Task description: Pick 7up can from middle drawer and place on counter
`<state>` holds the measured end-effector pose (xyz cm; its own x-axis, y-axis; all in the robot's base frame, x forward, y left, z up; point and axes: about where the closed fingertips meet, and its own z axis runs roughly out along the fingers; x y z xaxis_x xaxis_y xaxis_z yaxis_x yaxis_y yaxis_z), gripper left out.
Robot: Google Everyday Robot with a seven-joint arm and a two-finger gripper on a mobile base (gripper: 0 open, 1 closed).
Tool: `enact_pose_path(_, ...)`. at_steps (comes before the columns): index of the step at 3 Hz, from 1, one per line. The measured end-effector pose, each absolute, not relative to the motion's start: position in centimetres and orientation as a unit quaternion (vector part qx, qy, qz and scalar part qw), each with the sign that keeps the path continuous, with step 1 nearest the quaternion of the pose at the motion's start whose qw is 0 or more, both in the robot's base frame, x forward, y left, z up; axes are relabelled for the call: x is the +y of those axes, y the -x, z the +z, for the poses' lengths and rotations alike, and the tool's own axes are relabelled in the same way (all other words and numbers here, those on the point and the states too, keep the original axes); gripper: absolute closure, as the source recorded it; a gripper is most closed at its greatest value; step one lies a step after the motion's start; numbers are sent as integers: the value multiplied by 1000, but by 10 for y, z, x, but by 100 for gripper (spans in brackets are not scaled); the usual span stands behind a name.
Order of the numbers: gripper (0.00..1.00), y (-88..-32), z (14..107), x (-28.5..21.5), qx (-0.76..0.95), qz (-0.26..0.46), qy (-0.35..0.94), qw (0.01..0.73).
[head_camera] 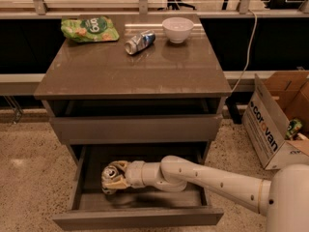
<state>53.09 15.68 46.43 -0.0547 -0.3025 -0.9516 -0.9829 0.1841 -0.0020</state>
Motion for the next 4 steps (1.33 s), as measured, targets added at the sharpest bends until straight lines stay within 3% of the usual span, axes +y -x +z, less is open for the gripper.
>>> enact_pose_path(2, 100, -550, 614, 195, 550, 401, 566, 466)
enact_pose_path(4, 100, -555, 774, 208, 491, 380, 637, 458)
